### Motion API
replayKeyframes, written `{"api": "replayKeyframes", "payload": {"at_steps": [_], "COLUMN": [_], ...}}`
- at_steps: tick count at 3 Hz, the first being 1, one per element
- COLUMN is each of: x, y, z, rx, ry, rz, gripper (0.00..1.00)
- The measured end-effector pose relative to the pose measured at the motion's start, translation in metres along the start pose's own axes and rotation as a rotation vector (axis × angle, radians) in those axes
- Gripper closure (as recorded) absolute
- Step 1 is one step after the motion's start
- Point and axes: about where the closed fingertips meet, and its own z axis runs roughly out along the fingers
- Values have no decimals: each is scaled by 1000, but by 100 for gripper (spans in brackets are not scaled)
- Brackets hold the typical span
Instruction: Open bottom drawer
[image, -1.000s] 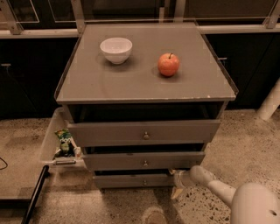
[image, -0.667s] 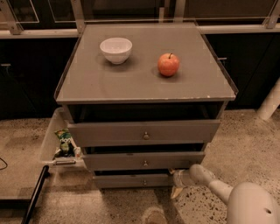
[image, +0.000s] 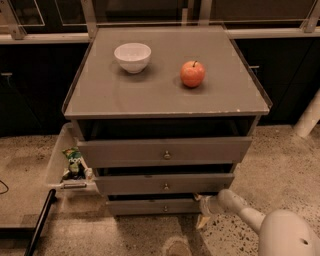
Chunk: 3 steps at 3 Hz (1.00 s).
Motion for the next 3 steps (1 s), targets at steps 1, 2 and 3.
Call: {"api": "replayKeyframes", "payload": {"at_steps": [1,2,3], "x": [0,0,-5], "y": [0,0,5], "z": [0,0,-6], "rx": [0,0,-17], "ry": [0,0,-38], "rz": [0,0,9], "gripper": [19,42,66]}}
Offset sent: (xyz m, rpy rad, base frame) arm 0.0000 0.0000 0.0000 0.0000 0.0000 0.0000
